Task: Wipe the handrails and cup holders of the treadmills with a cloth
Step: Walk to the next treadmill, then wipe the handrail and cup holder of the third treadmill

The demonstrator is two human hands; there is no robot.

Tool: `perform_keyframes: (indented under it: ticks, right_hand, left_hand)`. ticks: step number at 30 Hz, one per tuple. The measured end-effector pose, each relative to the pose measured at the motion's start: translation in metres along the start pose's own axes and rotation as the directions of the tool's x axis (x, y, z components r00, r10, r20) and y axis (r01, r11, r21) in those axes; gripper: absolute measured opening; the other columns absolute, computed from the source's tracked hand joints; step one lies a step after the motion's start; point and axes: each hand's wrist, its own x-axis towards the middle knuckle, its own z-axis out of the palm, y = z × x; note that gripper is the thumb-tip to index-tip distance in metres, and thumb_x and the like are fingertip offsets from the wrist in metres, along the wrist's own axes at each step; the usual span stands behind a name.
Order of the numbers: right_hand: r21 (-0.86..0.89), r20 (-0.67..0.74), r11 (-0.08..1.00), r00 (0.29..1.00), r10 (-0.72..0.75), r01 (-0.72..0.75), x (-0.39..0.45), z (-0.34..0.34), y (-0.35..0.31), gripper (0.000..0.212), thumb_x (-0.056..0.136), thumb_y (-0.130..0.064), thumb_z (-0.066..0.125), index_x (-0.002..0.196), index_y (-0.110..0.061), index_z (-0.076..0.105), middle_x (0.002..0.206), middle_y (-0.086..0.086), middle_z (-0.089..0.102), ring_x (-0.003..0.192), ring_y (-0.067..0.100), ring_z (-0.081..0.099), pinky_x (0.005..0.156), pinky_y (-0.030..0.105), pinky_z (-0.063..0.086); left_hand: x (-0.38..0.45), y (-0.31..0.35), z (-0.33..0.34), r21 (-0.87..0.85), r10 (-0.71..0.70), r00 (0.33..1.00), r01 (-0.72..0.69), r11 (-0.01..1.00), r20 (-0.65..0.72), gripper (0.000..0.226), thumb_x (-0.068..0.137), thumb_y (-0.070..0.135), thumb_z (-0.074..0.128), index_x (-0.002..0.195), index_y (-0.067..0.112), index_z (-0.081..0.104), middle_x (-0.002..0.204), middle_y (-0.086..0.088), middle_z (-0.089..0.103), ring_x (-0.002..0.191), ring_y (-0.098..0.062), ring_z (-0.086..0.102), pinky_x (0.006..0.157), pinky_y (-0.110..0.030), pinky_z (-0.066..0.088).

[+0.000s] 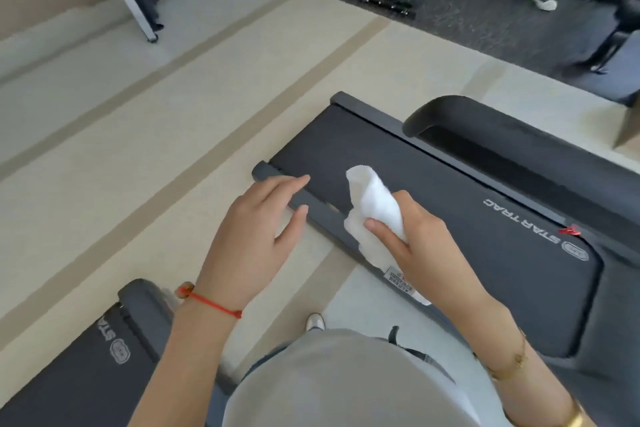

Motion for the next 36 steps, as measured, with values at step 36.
perform_keyframes:
  ticks: [36]
  right_hand:
    - [-0.4,-0.307,0.892,0.948,0.089,-0.213,0.036,-0.152,0.114,0.073,0.087,-0.07,0.04,0.133,-0.014,0.049,0.128,-0.001,0.054,0.107,0.021,0.05,0.094,0.028,0.032]
  left_hand:
    - [0.222,0.108,0.113,-0.198,0.521,0.836,-0.488,0.85,0.173,0.037,0.097,0.021,0.055,0.134,0.016,0.058,0.128,0.004,0.06,0.117,-0.015,0.055,0.101,-0.033,0.046]
